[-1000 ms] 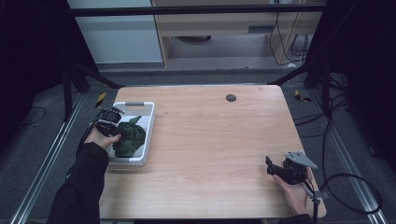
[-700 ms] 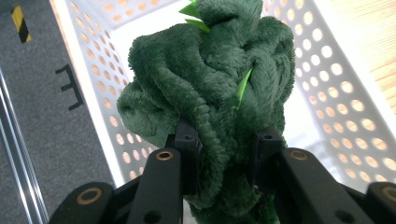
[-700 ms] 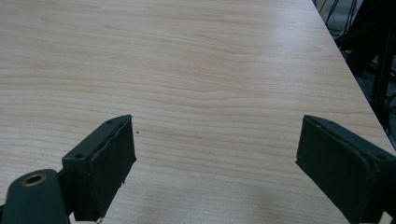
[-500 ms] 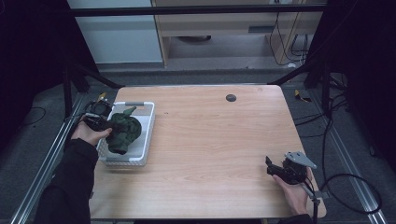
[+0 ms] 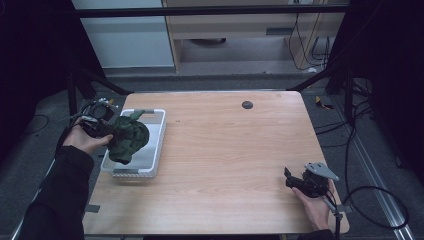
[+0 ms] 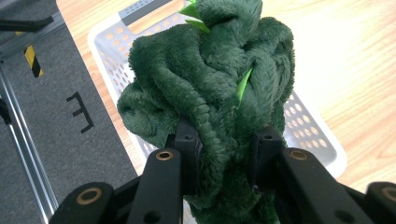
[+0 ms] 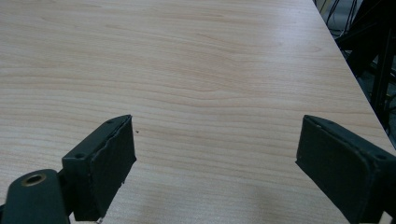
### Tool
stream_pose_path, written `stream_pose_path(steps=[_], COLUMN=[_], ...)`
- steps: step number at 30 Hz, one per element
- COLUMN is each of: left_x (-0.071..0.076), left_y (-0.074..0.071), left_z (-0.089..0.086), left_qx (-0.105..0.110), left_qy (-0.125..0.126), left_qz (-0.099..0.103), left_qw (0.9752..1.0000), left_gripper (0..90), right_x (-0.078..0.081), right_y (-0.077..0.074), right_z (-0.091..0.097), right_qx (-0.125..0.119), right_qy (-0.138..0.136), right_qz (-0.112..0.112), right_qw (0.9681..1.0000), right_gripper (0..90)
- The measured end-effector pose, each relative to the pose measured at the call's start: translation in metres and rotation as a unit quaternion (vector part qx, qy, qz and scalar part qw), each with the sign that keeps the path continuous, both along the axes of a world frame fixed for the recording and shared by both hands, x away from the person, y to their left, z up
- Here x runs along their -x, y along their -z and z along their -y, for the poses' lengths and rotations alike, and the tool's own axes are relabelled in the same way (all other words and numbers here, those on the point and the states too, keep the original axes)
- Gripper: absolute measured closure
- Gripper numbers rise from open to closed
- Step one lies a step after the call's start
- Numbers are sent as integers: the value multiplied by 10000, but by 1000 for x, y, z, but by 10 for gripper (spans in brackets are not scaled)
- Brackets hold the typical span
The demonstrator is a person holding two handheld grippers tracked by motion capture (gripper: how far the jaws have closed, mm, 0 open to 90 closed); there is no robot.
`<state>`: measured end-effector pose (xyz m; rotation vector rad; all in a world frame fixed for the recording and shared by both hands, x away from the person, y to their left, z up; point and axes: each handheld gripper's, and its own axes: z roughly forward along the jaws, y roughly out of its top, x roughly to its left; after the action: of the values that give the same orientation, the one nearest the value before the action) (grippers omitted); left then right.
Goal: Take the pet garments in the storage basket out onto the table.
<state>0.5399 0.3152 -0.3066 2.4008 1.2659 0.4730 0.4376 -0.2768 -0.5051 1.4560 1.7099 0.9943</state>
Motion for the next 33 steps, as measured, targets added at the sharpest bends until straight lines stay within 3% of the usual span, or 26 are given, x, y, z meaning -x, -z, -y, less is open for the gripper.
stream_pose_path(steps=[6, 17, 25, 33], left_x=[10, 26, 37, 44], left_y=[-11, -20, -25, -26], left_z=[9, 38, 62, 87], left_qx=[46, -143, -206, -287], left_qy=[285, 888, 1348, 1798], left_qz=[74, 62, 131, 124], left_qw=[9996, 9959, 9906, 9832], left_gripper=[694, 694, 694, 694], right_x=[0, 0, 0, 1], right_y=[0, 0, 0, 0], right_z=[0, 0, 0, 0], right_qx=[-7, 18, 5, 36], right_qy=[-15, -12, -15, -19], right_qz=[7, 31, 24, 34], right_qw=[10000, 10000, 10000, 10000], right_gripper=[114, 114, 114, 114])
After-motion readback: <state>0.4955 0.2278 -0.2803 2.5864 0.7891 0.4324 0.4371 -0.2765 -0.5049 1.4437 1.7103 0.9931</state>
